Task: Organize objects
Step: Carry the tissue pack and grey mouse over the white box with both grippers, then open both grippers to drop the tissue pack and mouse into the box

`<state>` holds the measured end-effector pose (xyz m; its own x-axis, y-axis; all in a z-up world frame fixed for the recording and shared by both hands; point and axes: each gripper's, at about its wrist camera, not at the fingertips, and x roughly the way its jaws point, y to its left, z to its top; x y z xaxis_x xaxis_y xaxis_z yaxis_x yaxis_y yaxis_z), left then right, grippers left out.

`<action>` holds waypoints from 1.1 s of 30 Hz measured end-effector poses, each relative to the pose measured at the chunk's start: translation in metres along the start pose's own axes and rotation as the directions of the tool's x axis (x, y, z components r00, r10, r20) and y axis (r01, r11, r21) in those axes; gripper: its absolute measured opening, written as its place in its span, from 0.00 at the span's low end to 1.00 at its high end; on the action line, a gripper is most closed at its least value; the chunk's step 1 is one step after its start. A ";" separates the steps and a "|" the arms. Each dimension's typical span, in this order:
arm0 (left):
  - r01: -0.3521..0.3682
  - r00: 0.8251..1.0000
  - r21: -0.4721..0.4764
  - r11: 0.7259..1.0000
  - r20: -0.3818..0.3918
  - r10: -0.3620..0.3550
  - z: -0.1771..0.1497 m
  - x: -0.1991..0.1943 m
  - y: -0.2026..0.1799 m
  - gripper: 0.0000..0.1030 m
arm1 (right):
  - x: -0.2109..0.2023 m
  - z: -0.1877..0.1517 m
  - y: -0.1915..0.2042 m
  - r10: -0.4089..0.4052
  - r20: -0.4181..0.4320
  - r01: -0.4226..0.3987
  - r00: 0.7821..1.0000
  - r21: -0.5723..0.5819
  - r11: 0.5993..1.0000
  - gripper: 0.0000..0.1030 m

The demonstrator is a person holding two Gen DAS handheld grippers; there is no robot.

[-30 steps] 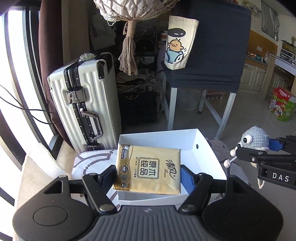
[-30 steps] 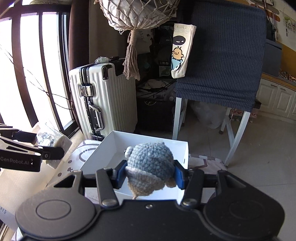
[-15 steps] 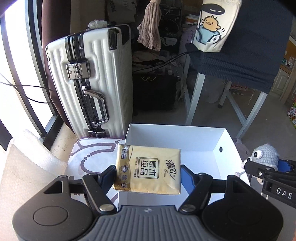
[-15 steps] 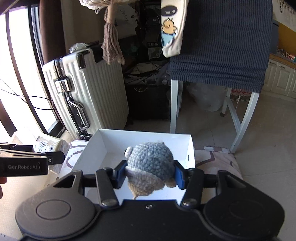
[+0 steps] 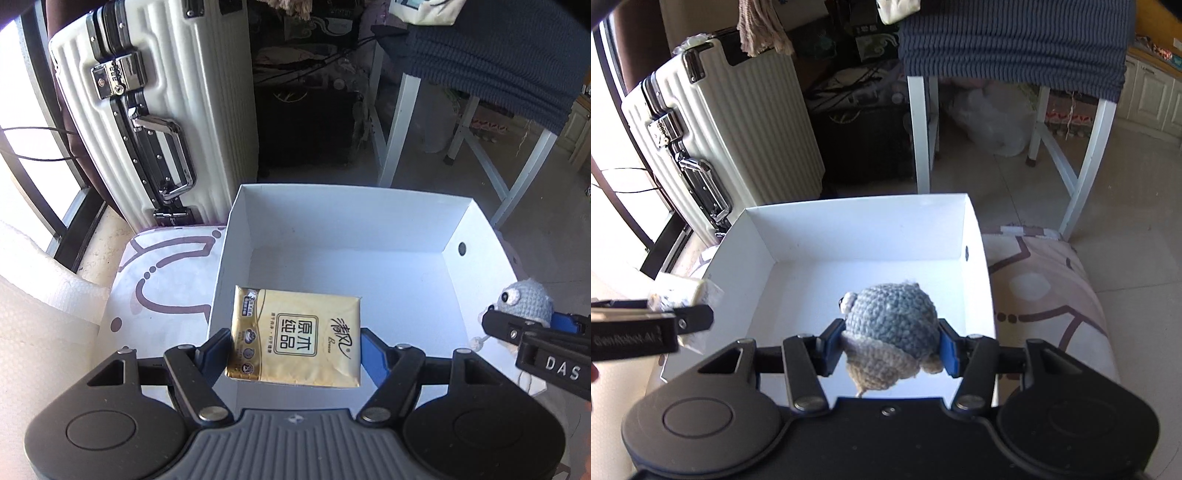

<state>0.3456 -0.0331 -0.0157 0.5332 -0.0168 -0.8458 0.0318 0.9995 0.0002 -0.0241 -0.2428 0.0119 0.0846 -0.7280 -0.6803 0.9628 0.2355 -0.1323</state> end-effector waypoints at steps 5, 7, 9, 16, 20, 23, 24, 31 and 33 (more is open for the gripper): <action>-0.009 1.000 -0.001 1.000 -0.030 0.009 -0.002 0.016 0.002 0.71 | 0.008 0.004 -0.002 -0.015 -0.014 0.015 1.000 0.028 0.999 0.52; -0.006 0.999 -0.009 1.000 -0.040 0.005 -0.003 0.020 0.003 0.71 | 0.013 0.005 -0.001 -0.014 -0.020 0.015 1.000 0.036 0.999 0.52; -0.003 0.999 -0.009 1.000 -0.048 0.003 -0.004 0.023 0.003 0.71 | 0.016 0.005 0.000 -0.014 -0.028 0.015 1.000 0.034 0.999 0.52; -0.007 0.999 -0.006 1.000 -0.049 0.007 -0.004 0.027 0.004 0.71 | 0.019 0.004 0.006 -0.009 -0.044 0.010 0.999 0.014 1.000 0.52; -0.006 0.998 -0.012 1.000 -0.057 0.005 -0.004 0.029 0.004 0.71 | 0.022 0.001 0.004 -0.016 -0.062 0.017 0.998 0.017 1.000 0.52; 0.002 0.997 -0.016 1.000 -0.074 -0.003 -0.006 0.034 0.004 0.71 | 0.023 0.001 0.005 -0.013 -0.073 0.014 0.997 0.010 1.000 0.52; 0.014 0.997 -0.025 1.000 -0.080 -0.016 -0.005 0.035 0.004 0.71 | 0.023 0.001 0.005 -0.011 -0.076 0.012 0.997 0.007 1.000 0.52; -0.006 0.996 -0.033 0.999 -0.086 0.003 -0.005 0.038 0.005 0.73 | 0.019 0.004 0.006 -0.024 -0.083 0.025 0.996 0.010 1.000 0.53; -0.009 0.996 -0.045 0.999 -0.090 0.005 -0.004 0.038 0.005 0.78 | 0.018 0.005 0.005 -0.032 -0.084 0.033 0.996 0.013 0.999 0.56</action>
<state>0.3627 -0.0286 -0.0503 0.4551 -0.0093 -0.8904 -0.0115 0.9998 -0.0163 -0.0160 -0.2578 0.0024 0.0324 -0.6787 -0.7337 0.9684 0.2029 -0.1449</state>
